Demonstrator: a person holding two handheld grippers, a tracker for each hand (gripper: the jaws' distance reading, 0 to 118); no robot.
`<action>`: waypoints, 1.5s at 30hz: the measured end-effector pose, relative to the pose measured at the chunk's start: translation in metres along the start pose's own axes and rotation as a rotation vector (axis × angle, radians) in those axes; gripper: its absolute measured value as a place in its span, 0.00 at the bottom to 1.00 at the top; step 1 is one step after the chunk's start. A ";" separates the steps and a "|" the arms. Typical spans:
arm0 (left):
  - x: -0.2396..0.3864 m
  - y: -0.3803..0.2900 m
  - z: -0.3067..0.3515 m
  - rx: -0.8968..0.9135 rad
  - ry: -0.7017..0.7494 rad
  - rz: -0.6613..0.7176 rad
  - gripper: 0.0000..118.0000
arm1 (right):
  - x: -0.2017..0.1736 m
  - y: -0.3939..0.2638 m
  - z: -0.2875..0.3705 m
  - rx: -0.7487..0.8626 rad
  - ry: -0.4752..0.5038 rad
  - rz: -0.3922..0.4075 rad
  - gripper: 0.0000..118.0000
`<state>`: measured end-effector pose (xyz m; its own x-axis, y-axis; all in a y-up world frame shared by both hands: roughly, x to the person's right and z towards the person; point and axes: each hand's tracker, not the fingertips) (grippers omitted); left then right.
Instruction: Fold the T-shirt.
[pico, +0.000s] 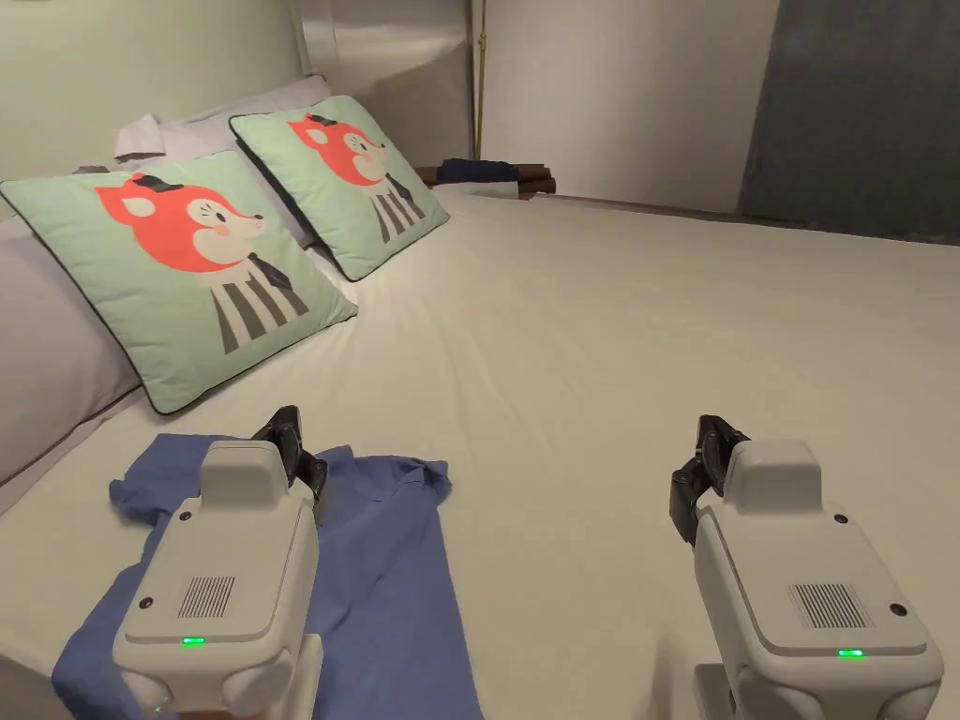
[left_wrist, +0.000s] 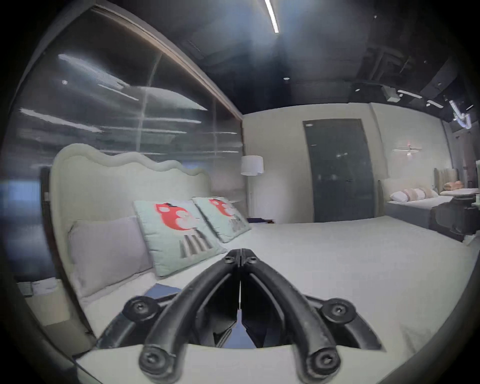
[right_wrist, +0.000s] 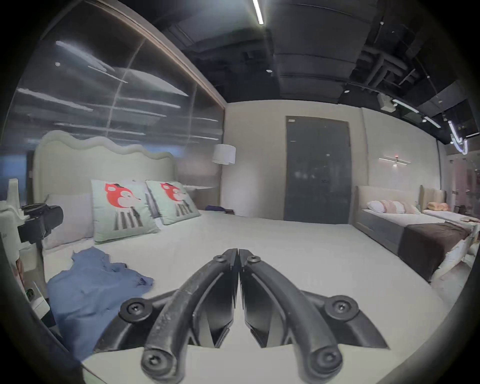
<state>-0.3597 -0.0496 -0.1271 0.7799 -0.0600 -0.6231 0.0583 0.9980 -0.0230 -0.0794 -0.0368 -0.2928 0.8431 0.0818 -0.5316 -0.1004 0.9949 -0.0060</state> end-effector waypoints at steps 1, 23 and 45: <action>-0.015 -0.001 0.003 -0.006 0.032 -0.002 0.00 | -0.012 0.001 -0.004 0.004 0.031 -0.003 0.00; -0.103 -0.013 0.008 -0.220 0.151 0.072 0.00 | -0.084 -0.003 -0.018 -0.007 0.207 0.000 0.00; -0.003 -0.114 -0.132 -0.953 -0.074 0.077 0.69 | -0.023 -0.007 -0.025 -0.044 0.077 0.026 0.00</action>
<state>-0.4509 -0.1604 -0.2252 0.7996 0.0375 -0.5993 -0.5007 0.5927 -0.6309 -0.1112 -0.0472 -0.3023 0.7967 0.1007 -0.5959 -0.1458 0.9889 -0.0278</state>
